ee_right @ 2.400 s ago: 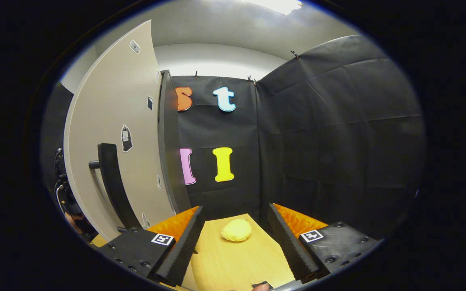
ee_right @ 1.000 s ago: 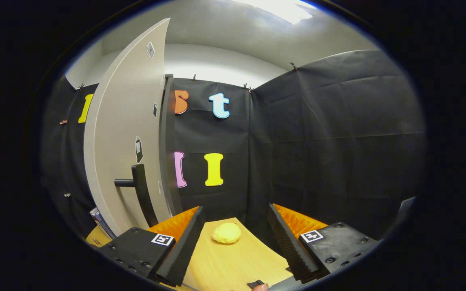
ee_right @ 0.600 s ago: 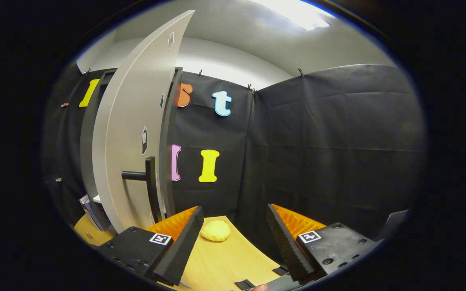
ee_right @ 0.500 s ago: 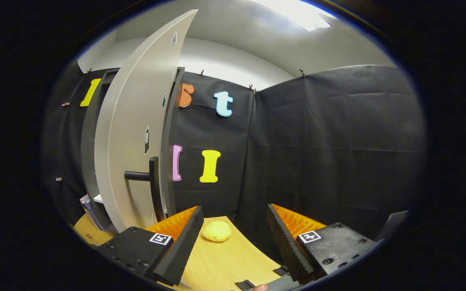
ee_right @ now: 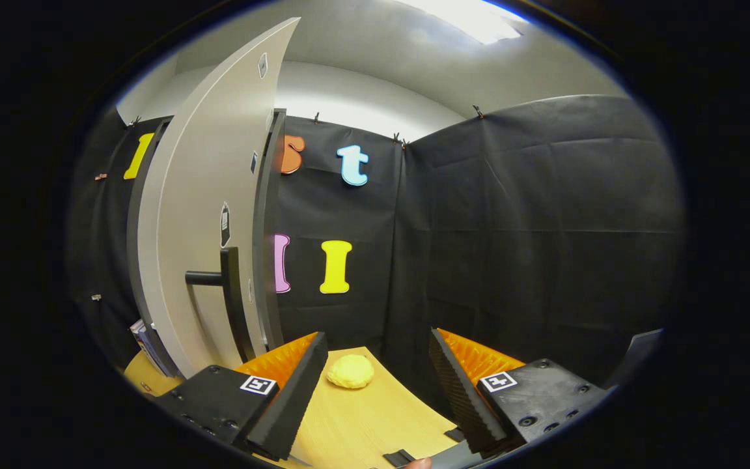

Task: Open the cabinet door with the right hand, grasp the bottle in the cabinet with the left hand and place it on the coaster, then close the cabinet door with the right hand.

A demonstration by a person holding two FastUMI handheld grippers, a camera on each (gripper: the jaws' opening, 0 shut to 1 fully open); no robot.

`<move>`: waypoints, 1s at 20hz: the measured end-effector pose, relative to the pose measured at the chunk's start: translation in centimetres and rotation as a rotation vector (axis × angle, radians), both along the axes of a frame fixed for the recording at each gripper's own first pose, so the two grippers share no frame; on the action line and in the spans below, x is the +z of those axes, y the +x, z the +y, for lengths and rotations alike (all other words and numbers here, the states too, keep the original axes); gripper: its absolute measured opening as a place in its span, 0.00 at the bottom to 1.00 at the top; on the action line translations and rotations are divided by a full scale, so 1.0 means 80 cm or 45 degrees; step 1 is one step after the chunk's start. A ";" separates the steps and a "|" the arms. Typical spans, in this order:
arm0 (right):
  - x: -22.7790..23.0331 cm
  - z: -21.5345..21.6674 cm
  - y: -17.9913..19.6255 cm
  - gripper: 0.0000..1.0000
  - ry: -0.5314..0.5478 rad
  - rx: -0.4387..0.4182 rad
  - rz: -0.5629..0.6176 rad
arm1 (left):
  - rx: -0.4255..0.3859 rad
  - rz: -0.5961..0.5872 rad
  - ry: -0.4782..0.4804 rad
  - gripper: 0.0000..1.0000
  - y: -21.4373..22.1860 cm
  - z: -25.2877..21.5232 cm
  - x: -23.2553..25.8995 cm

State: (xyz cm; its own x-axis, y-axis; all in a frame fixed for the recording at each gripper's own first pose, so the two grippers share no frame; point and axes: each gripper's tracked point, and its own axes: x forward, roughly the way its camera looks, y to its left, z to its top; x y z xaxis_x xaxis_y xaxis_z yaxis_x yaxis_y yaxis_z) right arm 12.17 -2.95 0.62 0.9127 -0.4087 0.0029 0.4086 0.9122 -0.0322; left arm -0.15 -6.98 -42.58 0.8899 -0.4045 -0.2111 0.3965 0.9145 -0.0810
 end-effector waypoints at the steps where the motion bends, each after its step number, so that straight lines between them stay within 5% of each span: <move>1: -0.001 0.000 0.000 0.98 0.003 -0.002 0.003 | 0.001 0.012 -0.002 0.95 -0.002 0.000 0.002; 7: -0.002 0.003 -0.001 0.98 -0.010 0.034 0.021 | 0.104 0.027 -0.004 0.95 -0.030 0.023 0.060; 15: 0.004 0.018 0.016 0.98 0.021 0.107 -0.043 | 0.325 0.052 -0.190 0.98 -0.025 0.048 0.250; 20: 0.005 0.028 0.020 0.95 0.069 0.122 -0.063 | 0.402 -0.229 -0.102 0.94 -0.010 0.076 0.395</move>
